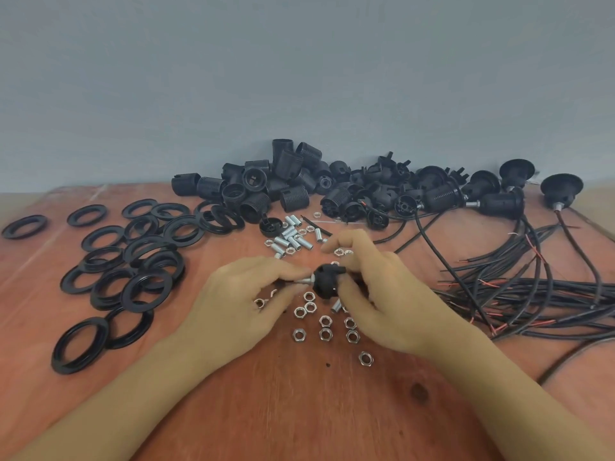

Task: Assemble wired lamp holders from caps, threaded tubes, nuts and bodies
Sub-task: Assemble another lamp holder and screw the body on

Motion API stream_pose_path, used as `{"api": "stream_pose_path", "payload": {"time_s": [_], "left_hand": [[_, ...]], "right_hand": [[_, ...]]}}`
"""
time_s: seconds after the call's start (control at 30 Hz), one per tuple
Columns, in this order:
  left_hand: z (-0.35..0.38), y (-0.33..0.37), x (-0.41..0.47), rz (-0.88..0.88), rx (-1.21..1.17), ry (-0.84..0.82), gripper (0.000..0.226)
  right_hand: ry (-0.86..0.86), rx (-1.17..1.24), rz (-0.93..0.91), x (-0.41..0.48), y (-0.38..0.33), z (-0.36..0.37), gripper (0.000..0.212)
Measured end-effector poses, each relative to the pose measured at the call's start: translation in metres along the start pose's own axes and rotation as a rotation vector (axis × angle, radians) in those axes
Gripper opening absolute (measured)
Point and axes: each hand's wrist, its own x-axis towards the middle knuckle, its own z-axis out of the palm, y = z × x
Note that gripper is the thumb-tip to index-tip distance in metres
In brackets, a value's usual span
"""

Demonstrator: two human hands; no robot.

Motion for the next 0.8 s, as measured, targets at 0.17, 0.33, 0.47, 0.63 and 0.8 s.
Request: {"api": "stream_pose_path", "payload": {"time_s": [0.17,0.33,0.47,0.63,0.8], "left_hand": [[-0.007,-0.005,0.004,0.091,0.233,0.114,0.023],[-0.012,-0.013,0.004,0.106,0.257,0.126,0.022],[-0.012,-0.011,0.006,0.112,0.179,0.087,0.019],[-0.014,-0.006,0.007,-0.178,-0.250,-0.016,0.011],[-0.007,0.002,0.005,-0.348,-0.465,-0.084,0.012]], "right_hand": [[0.135,-0.140,0.047,0.001,0.011,-0.009,0.026],[0.177,-0.098,0.104,0.001,0.019,-0.014,0.034],[0.180,-0.017,0.061,0.000,0.020,-0.014,0.037],[0.172,0.090,0.049,-0.001,0.024,-0.017,0.036],[0.160,0.117,0.025,-0.001,0.019,-0.017,0.037]]}}
